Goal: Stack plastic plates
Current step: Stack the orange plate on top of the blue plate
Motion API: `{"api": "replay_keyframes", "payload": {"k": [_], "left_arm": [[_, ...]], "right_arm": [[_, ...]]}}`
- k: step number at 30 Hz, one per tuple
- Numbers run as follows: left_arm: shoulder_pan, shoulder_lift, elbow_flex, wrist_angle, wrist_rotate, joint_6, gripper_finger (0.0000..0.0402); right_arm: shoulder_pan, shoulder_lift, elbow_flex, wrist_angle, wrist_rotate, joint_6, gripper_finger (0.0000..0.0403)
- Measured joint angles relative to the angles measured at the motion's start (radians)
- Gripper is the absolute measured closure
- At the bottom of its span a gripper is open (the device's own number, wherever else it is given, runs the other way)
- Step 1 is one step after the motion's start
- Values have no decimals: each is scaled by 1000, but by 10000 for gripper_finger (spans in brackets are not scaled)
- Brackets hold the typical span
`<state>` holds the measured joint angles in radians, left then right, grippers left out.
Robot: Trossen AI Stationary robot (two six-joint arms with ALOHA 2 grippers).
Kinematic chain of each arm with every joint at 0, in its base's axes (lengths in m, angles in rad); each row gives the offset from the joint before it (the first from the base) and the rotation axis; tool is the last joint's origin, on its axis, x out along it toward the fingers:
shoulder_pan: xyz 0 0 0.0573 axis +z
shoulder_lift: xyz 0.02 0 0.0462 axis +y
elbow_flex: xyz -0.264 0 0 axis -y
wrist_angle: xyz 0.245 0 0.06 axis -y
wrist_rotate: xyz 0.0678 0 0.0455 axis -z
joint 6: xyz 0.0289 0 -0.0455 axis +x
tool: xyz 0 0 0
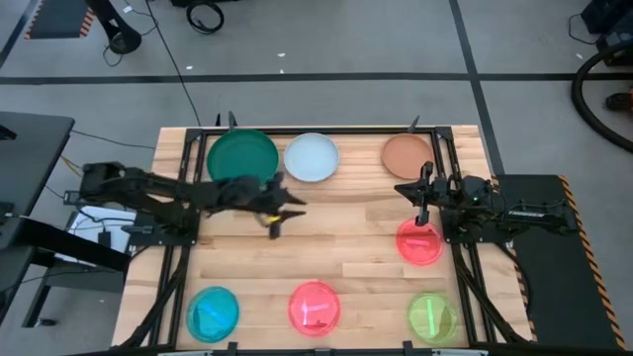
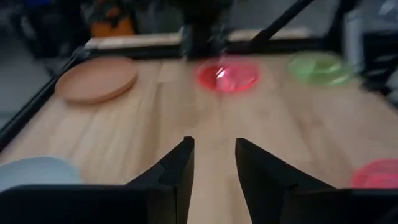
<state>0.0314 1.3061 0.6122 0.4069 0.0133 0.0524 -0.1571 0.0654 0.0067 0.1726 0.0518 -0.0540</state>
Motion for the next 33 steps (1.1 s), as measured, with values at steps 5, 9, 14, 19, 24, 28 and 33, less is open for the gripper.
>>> {"api": "replay_keyframes", "payload": {"k": [5,9,14,19,24,28,33], "left_arm": [[-79,-32,-210,296,9,-110,276],[-179,-31,-277,387,12,-151,276],[-261,-32,-298,513,-17,-85,276],[-242,-31,-299,599,-41,83,276],[-194,-31,-298,634,-51,158,276],[-170,-31,-298,592,-50,193,276],[-155,-31,-298,585,-52,202,276]], "right_arm": [[-2,0,0,252,60,-23,379],[-3,6,0,388,57,6,379],[4,141,0,281,163,134,379],[28,402,25,235,309,256,364],[-12,657,184,-62,430,449,313],[-102,844,350,-327,437,501,274],[-272,1050,507,-464,314,493,247]]}}
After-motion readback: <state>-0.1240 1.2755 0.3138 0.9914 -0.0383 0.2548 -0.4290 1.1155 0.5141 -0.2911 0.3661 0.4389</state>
